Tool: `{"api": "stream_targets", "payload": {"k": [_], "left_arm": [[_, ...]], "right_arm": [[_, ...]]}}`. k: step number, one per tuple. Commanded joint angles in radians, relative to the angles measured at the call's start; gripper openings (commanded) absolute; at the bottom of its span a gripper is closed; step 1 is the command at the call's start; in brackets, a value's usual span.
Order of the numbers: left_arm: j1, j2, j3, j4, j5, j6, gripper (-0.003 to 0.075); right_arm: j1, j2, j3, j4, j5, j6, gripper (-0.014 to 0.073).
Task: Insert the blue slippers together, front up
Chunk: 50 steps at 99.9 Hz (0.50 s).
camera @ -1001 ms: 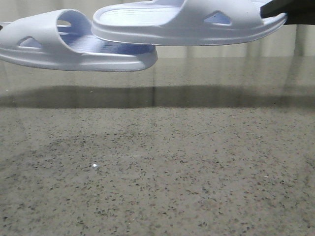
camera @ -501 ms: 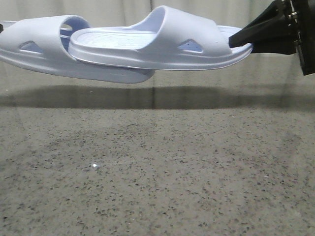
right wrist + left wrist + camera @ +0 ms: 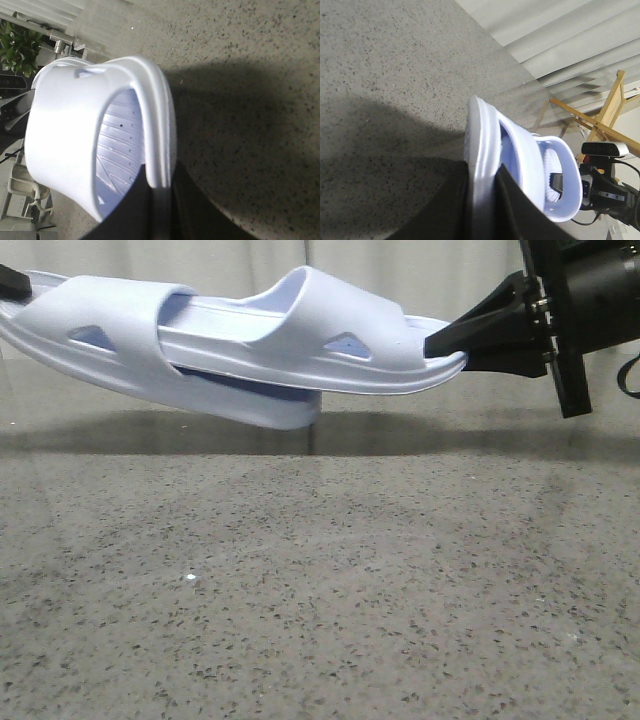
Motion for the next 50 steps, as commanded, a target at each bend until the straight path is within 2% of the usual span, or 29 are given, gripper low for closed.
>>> {"api": "stream_targets", "payload": {"k": [1,50], "left_arm": [[-0.022,-0.040,-0.026,-0.101,0.117,-0.009,0.0015],[-0.035,-0.040,-0.026,-0.097,0.117,-0.009,0.0015]], "right_arm": [[0.029,-0.020,-0.054,0.060,0.083,-0.028,-0.0104],[0.177,0.090,-0.245,0.060,0.118,-0.024,-0.0104]]}}
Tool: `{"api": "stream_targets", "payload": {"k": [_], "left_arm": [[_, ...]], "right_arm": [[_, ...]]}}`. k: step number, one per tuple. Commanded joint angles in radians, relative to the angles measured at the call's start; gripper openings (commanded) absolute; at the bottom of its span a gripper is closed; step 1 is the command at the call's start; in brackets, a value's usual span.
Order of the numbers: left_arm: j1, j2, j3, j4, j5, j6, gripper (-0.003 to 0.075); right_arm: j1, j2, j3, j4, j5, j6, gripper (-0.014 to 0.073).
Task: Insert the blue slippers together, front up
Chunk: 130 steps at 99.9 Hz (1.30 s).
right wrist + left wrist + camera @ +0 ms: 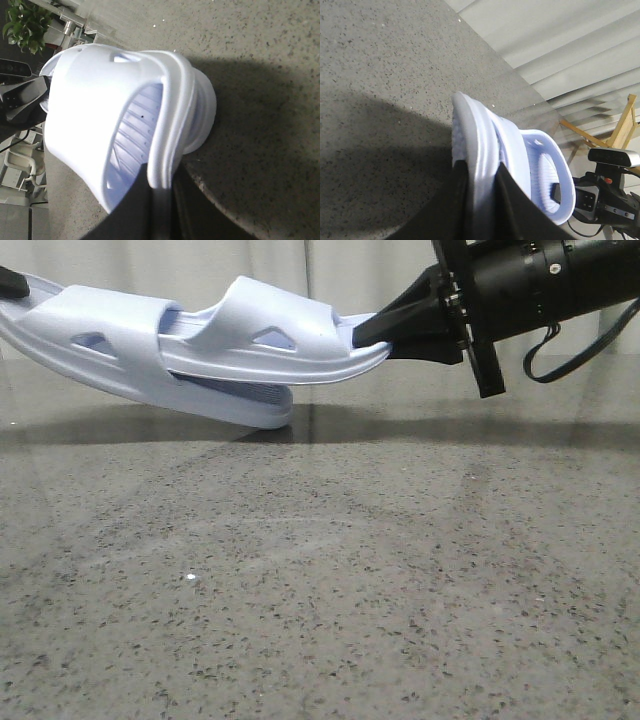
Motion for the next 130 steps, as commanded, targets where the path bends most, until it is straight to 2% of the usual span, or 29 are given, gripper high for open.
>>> {"api": "stream_targets", "payload": {"k": [1,27,60,90,111,130], "left_arm": [[-0.023,-0.040,-0.026,-0.052,0.196,-0.009,0.0015],[-0.021,-0.040,-0.026,-0.045,0.196,-0.009,0.0015],[0.016,-0.040,-0.026,-0.076,0.196,0.009,0.0015],[0.029,-0.040,-0.026,-0.081,0.159,0.026,0.0015],[0.029,-0.040,-0.026,-0.076,0.158,0.065,0.0015],[0.015,-0.040,-0.026,-0.031,0.110,0.144,0.0016]], "right_arm": [[0.045,-0.033,-0.054,0.052,0.150,-0.021,-0.0104],[0.026,-0.036,-0.064,0.032,0.168,-0.021,-0.0086],[-0.125,-0.036,-0.064,-0.059,0.290,0.058,0.0111],[-0.209,-0.090,-0.064,-0.136,0.292,0.073,0.0192],[-0.289,-0.139,-0.064,-0.154,0.292,0.088,0.0197],[-0.357,-0.198,-0.064,-0.241,0.292,0.129,0.0197]]}}
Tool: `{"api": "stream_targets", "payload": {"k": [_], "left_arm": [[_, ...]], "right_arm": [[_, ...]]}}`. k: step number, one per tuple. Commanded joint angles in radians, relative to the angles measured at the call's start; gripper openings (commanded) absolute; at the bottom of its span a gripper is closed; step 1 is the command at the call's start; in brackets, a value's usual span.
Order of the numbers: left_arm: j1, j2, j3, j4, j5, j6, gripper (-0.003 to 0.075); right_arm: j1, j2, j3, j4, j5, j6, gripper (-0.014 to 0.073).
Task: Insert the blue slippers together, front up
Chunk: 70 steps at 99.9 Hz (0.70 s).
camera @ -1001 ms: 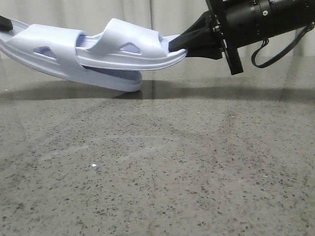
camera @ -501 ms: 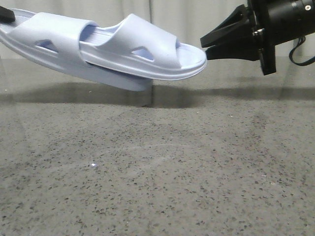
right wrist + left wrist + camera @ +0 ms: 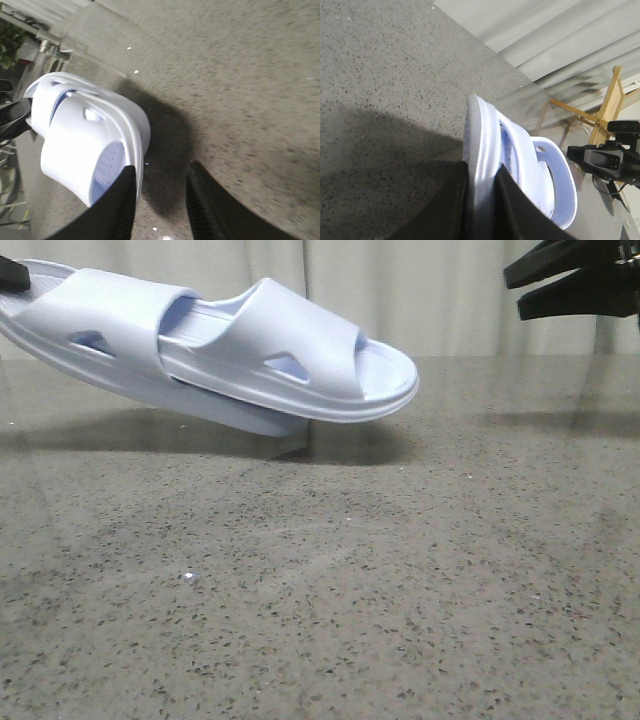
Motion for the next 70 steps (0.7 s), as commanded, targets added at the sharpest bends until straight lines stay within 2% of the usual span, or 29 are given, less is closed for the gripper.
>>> {"api": "stream_targets", "payload": {"k": [1,13,23,32,54,59,70], "left_arm": [[-0.012,-0.040,-0.026,-0.051,0.023,0.035,0.0016],[-0.012,-0.040,-0.026,-0.017,-0.020,0.094,0.0023],[-0.012,-0.040,-0.026,0.019,-0.060,0.111,0.0073],[-0.012,-0.040,-0.026,0.056,-0.100,0.122,0.0162],[-0.012,-0.040,-0.029,0.081,-0.146,0.150,0.0448],[-0.012,-0.040,-0.033,0.092,-0.146,0.166,0.0476],[-0.012,-0.040,-0.067,0.135,-0.128,0.180,0.0478]], "right_arm": [[-0.024,-0.075,-0.029,0.004,0.132,0.012,0.0197],[-0.026,-0.111,-0.027,-0.046,0.132,0.023,0.0197],[-0.026,-0.132,-0.027,-0.045,0.132,0.030,0.0197],[-0.026,-0.144,-0.027,-0.045,0.132,0.034,0.0197],[-0.026,-0.154,-0.025,-0.045,0.132,0.039,0.0197],[-0.026,-0.154,-0.025,-0.048,0.132,0.039,0.0197],[-0.026,-0.154,-0.025,-0.055,0.132,0.041,0.0197]]}}
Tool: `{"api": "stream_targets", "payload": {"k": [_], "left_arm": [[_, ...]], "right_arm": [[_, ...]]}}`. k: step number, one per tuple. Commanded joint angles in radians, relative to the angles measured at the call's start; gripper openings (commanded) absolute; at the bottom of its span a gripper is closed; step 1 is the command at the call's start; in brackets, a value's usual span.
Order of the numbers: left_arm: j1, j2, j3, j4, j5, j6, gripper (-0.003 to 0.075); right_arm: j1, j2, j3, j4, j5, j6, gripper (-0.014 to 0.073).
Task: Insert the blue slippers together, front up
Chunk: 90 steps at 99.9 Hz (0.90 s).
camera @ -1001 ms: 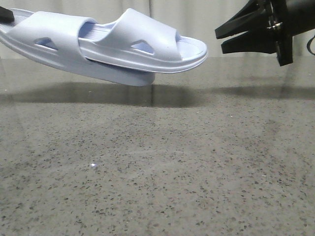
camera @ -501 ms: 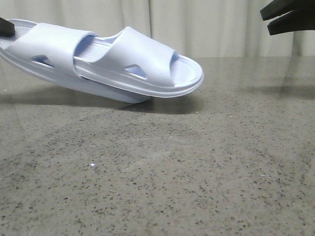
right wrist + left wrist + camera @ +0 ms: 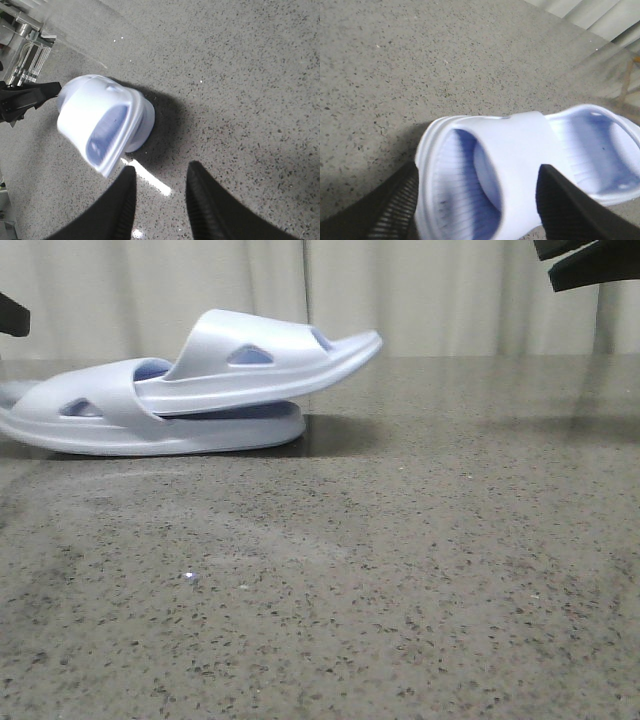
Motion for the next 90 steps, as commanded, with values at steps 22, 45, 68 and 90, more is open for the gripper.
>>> {"api": "stream_targets", "payload": {"k": [22,45,68,90], "left_arm": [[-0.002,-0.069,-0.181,0.033,0.153,0.019,0.0472],[-0.002,-0.158,-0.258,0.080,0.221,-0.011,0.0282],[-0.002,-0.289,-0.258,0.092,0.169,-0.011,0.0015],[-0.059,-0.480,-0.233,0.089,-0.142,-0.011,0.0015]], "right_arm": [[-0.006,-0.047,-0.025,0.026,0.119,-0.001,0.0193],[-0.006,-0.091,-0.025,0.024,0.109,-0.001,0.0052],[-0.002,-0.184,0.009,0.075,0.055,-0.001,-0.0088],[0.037,-0.355,0.162,0.158,-0.129,-0.088,-0.0087]]}}
